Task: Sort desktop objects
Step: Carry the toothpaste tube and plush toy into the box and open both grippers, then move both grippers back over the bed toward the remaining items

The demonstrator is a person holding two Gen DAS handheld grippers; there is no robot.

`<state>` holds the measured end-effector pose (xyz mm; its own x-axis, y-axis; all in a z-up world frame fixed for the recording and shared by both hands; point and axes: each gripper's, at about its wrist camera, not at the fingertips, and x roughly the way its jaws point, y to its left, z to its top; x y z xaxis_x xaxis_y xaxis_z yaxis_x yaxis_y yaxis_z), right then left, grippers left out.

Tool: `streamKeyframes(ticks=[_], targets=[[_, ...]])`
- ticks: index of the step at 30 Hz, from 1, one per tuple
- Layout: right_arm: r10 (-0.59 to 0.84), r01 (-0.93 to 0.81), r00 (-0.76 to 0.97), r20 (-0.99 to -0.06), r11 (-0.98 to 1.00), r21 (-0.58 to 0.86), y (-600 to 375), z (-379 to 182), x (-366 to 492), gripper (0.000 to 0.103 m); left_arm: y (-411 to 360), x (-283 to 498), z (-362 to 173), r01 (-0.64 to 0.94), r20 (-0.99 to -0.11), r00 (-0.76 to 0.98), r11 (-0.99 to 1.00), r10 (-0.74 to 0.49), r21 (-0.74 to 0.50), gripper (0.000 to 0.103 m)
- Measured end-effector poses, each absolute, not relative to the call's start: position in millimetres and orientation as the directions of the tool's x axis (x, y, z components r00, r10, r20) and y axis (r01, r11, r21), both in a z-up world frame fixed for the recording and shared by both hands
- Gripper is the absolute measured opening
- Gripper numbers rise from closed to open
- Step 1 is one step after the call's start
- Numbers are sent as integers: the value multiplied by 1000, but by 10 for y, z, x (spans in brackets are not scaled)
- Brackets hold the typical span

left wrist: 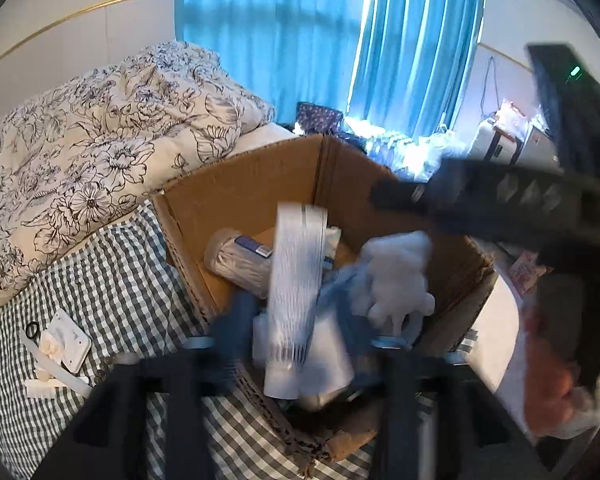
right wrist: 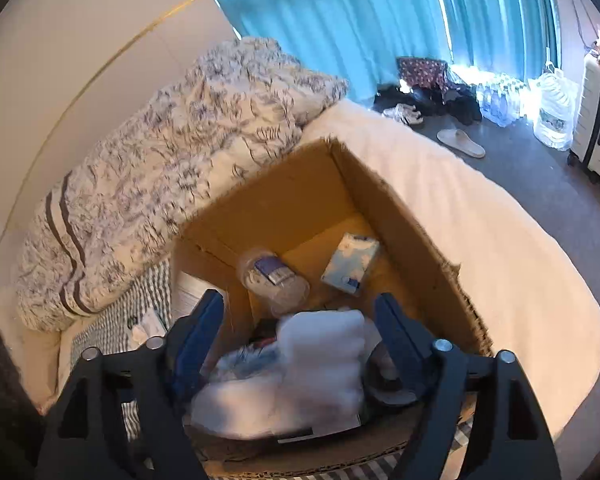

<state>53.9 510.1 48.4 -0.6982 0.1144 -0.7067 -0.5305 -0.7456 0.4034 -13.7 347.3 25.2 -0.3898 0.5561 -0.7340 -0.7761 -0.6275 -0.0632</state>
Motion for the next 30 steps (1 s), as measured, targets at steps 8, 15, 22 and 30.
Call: streamKeyframes(ticks=[8, 15, 22, 30], targets=[[91, -500, -724, -684, -753, 428, 5048, 503, 539, 78, 3161, -261, 369, -730, -692, -441, -677, 571, -94, 83], [27, -413, -745, -667, -804, 429, 4664, 559, 430, 78, 2407, -526, 409, -576, -695, -537, -810, 478, -112, 86], [-88, -234, -767, -636, -884, 405, 3869, 675, 105, 78, 1124, -1002, 216, -233, -726, -667, -972, 169, -13, 96], [-171, -84, -720, -673, -941, 329, 2850, 274, -447, 78, 104, -1201, -371, -8, -770, -638, -1000, 11, -7, 96]])
